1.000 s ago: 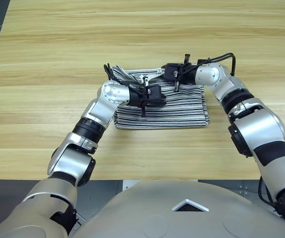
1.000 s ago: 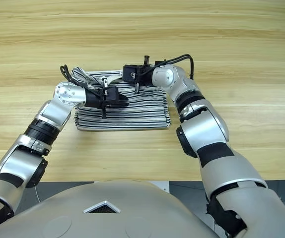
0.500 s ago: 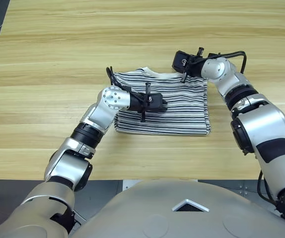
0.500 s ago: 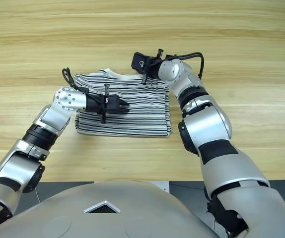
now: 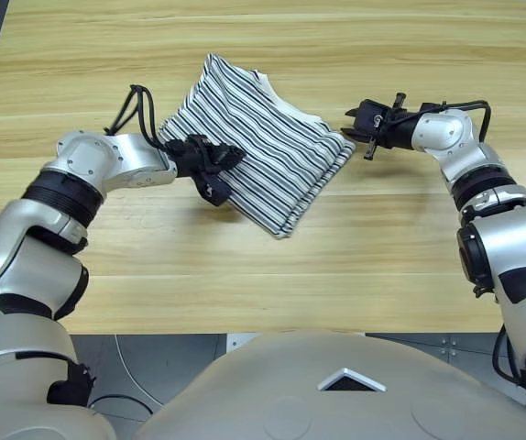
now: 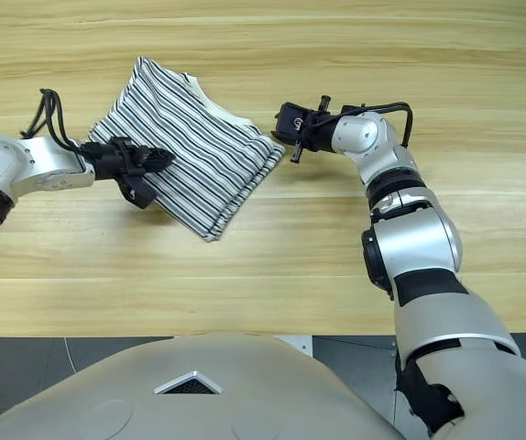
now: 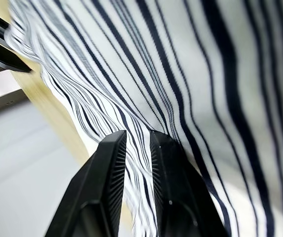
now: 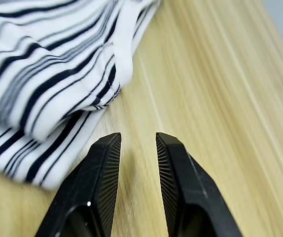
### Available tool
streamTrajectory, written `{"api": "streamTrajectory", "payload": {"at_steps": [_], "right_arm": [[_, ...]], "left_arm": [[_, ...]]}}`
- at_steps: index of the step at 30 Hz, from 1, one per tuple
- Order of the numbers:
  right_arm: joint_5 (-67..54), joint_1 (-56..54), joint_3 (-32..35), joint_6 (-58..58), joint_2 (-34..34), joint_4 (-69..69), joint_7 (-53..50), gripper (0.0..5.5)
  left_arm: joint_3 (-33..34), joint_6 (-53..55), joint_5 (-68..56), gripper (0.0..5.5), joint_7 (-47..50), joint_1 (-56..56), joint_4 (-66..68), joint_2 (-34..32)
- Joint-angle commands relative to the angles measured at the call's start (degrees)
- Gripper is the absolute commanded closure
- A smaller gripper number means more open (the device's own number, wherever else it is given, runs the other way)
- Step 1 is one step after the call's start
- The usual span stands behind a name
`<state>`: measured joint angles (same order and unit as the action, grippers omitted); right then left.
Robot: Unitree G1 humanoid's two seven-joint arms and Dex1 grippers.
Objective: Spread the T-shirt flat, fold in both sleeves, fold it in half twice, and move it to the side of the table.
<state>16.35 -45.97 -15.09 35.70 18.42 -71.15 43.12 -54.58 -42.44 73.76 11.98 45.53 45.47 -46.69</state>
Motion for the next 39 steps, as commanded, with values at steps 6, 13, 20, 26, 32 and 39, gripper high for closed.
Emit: {"api": "streamTrajectory", "payload": {"at_steps": [6,13,20,26,32,39], "right_arm": [[-20.35,18.71,2.75,-6.43,-3.63,29.51,22.34,4.20],[-22.64,17.79,6.14,-12.64,0.46,37.38,20.30,4.20],[-23.06,13.45,7.68,-13.06,1.62,37.52,19.46,4.20],[-23.78,13.58,8.68,-12.57,2.26,39.00,18.64,4.20],[-24.22,14.02,8.49,-13.43,2.83,41.53,18.74,4.20],[-24.40,14.11,8.25,-14.30,3.26,43.31,19.00,4.20]], "left_arm": [[-13.65,9.54,16.03,4.60,26.21,5.56,23.01,4.20],[-8.37,-0.81,7.39,4.60,32.65,11.50,20.04,3.94],[-0.39,-8.91,-0.64,4.60,16.28,17.10,5.90,-1.12],[7.17,3.06,-14.05,4.60,-5.88,10.93,28.11,15.91],[5.73,10.22,-14.50,4.60,-10.95,5.18,32.33,21.89],[2.66,3.57,-14.64,4.60,-13.77,0.49,28.15,24.80]]}}
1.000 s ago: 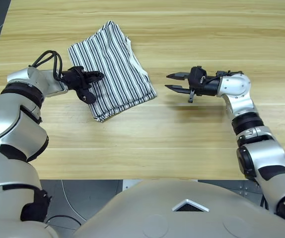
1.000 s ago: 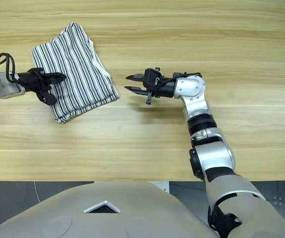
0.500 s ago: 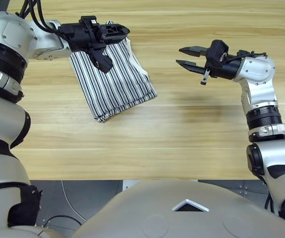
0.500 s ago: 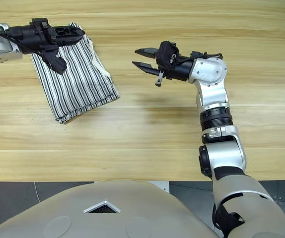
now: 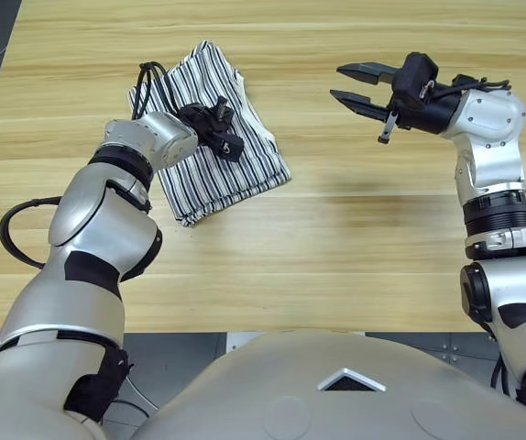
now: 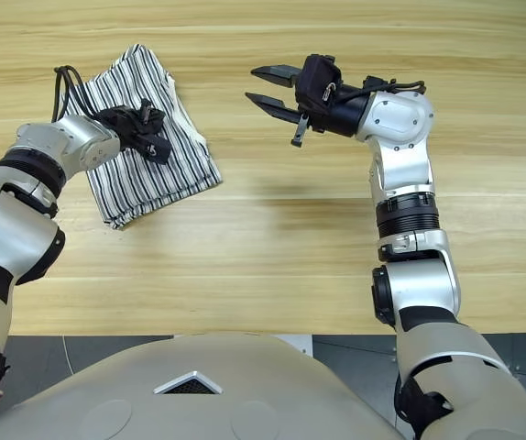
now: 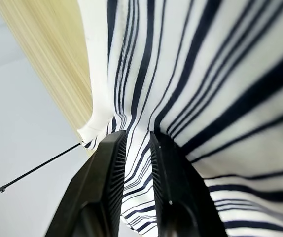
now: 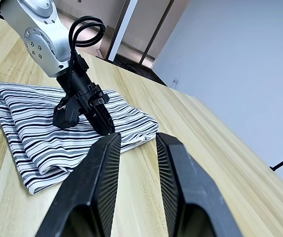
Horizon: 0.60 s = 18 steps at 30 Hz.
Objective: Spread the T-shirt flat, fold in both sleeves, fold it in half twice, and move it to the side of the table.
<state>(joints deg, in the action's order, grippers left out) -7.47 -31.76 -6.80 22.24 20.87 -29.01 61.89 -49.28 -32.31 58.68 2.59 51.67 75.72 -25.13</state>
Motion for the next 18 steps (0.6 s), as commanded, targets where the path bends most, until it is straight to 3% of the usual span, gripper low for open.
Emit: {"api": "streamTrajectory", "payload": {"at_steps": [1,6,18], "right_arm": [[-0.58,-0.12,-0.02,-0.87,0.82,1.21,0.11,4.20],[-0.54,-0.95,-0.17,-0.61,0.60,0.54,0.13,4.20],[-0.31,-2.58,-0.19,-0.02,0.12,0.14,-0.51,4.20]], "left_arm": [[-2.45,-7.44,-0.27,4.60,-4.55,-5.66,-3.72,3.68],[-1.78,-8.03,-3.35,4.60,-5.62,-6.09,-10.28,4.87],[3.70,8.60,-5.93,4.60,-17.29,-13.87,-39.66,1.91]]}}
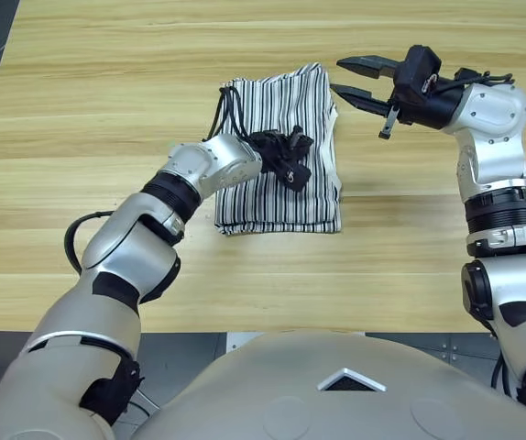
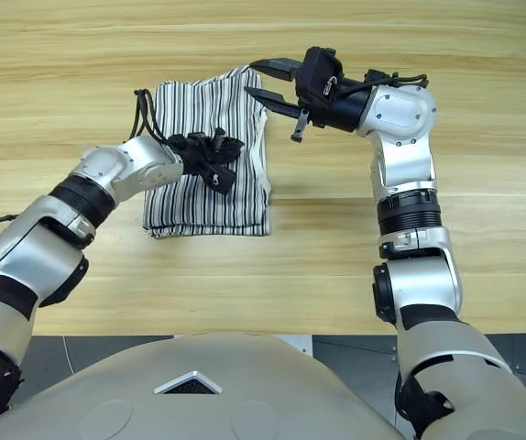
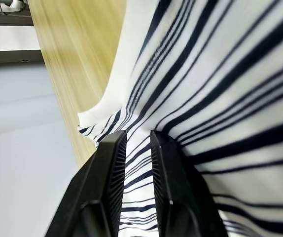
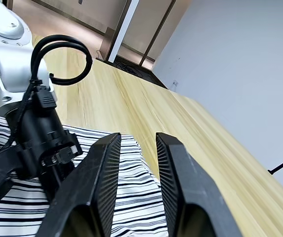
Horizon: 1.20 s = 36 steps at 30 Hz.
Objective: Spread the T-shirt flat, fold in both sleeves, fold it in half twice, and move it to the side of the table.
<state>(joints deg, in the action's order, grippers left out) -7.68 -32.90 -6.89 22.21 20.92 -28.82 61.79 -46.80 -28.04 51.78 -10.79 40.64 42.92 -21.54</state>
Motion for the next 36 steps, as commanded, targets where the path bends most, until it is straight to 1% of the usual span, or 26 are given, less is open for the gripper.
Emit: {"api": "streamTrajectory", "payload": {"at_steps": [1,5,9,12,15,17,18,19,20,21,22,24,25,27,28,31,32,35,36], "right_arm": [[-0.05,-1.45,-0.16,0.12,-0.04,-0.10,-0.50,4.20],[-0.01,-1.43,-0.28,0.24,-0.14,0.02,-0.79,4.20],[-0.22,-1.63,-0.14,0.56,-0.49,0.05,-1.13,4.20],[-2.07,-2.37,1.19,-0.04,-0.59,0.45,-1.26,4.20],[-10.16,-4.81,5.76,-5.67,-0.80,1.25,0.32,4.20],[-16.04,-6.17,9.62,-9.84,0.74,1.08,2.34,4.20],[-17.55,-6.26,10.88,-10.67,1.75,1.06,3.40,4.20],[-17.47,-5.69,11.79,-9.52,3.42,0.84,4.44,4.20],[-14.98,-4.17,11.57,-5.94,5.83,0.36,5.42,4.16],[-11.97,-2.38,10.86,-1.53,8.17,-0.25,6.69,4.01],[-8.34,-0.07,9.40,3.75,10.72,-1.06,8.27,3.77],[2.40,4.88,4.90,19.20,16.11,-4.62,8.98,3.43],[6.52,7.02,3.07,25.47,18.08,-5.88,9.03,3.31],[11.90,9.46,0.27,34.29,20.56,-8.49,8.23,2.87],[13.89,9.66,-0.97,37.42,21.32,-9.94,7.55,2.65],[17.33,10.01,-4.29,44.12,22.82,-12.98,5.55,2.17],[18.67,9.87,-5.31,46.23,22.98,-13.56,4.56,1.93],[23.46,8.84,-7.83,50.36,21.89,-15.54,0.05,1.93],[24.99,8.52,-8.51,50.87,21.14,-16.15,-1.51,1.93]], "left_arm": [[1.37,5.26,0.78,4.60,-5.43,-4.03,-9.38,-2.06],[2.60,8.78,0.46,4.60,-10.07,-7.79,-18.31,-3.60],[5.29,10.09,0.11,4.60,-11.09,-6.47,-22.15,-4.85],[10.44,10.33,-3.04,4.60,-14.11,-5.54,-30.97,-7.40],[18.95,9.17,-10.46,4.60,-18.10,-3.96,-42.20,-12.26],[24.66,6.44,-21.22,4.60,-21.09,-4.71,-42.73,-15.35],[26.46,4.69,-24.94,4.60,-21.96,-5.56,-41.37,-16.79],[28.10,2.15,-28.71,4.60,-23.00,-6.95,-37.31,-18.66],[29.67,-1.08,-32.44,4.41,-24.52,-8.71,-31.39,-20.83],[30.75,-4.43,-34.76,4.30,-25.57,-10.30,-25.29,-23.02],[31.44,-8.13,-36.20,4.04,-26.39,-11.90,-19.22,-25.26],[32.52,-15.17,-37.47,3.74,-27.33,-15.26,-9.66,-29.74],[32.86,-18.24,-37.82,3.63,-27.72,-17.08,-6.76,-31.66],[32.21,-23.38,-38.82,3.24,-29.60,-20.83,-3.48,-34.15],[31.69,-25.34,-39.49,3.05,-30.80,-22.30,-2.51,-34.73],[31.19,-29.74,-37.46,2.63,-30.47,-23.77,-0.93,-35.69],[31.54,-31.58,-33.60,2.42,-27.59,-23.74,-1.91,-36.06],[32.29,-38.03,-16.83,2.42,-15.50,-23.90,-8.23,-34.89],[31.49,-39.08,-10.61,2.42,-11.29,-24.24,-10.64,-34.40]]}}
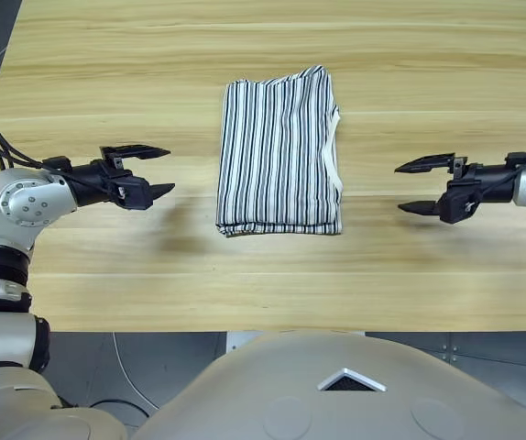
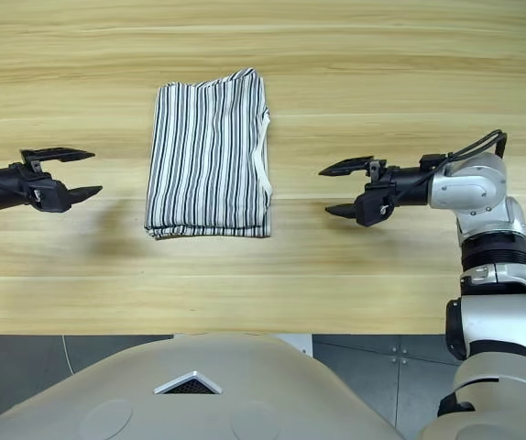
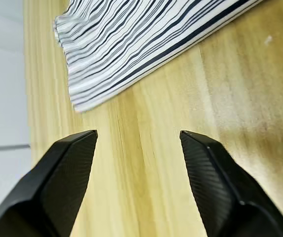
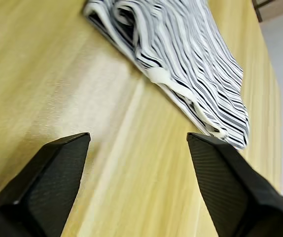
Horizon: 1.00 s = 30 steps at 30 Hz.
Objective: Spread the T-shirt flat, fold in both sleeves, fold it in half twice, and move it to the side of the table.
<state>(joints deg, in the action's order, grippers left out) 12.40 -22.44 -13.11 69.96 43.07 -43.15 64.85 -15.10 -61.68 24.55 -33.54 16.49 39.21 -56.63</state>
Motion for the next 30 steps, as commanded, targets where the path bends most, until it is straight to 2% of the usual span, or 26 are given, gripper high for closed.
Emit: {"api": "streamTrajectory", "payload": {"at_steps": [1,5,8,17,24,30], "right_arm": [[7.03,-2.53,-2.81,3.50,-2.19,-2.55,-7.04,1.93],[14.55,-3.07,-5.47,4.40,-5.54,-4.97,-15.50,1.93],[18.74,-3.68,-7.65,4.86,-7.43,-6.36,-21.35,1.93],[28.97,-5.85,-14.66,4.26,-10.26,-7.61,-35.25,1.93],[35.61,-7.84,-20.07,2.69,-11.44,-9.04,-45.36,1.93],[37.30,-9.66,-23.82,2.30,-11.93,-9.94,-49.52,1.93]], "left_arm": [[-1.86,-5.78,23.25,2.42,16.15,-0.48,-9.15,1.26],[-9.86,-3.59,40.10,2.42,29.91,1.56,-7.95,3.46],[-14.43,-4.95,41.75,2.42,33.28,1.53,-5.06,4.76],[-20.78,-5.50,40.23,2.42,36.08,1.73,-3.67,2.80],[-22.29,-5.92,37.85,2.42,34.95,2.24,-4.61,2.13],[-23.13,-5.63,37.22,2.42,35.08,2.61,-4.99,3.26]]}}
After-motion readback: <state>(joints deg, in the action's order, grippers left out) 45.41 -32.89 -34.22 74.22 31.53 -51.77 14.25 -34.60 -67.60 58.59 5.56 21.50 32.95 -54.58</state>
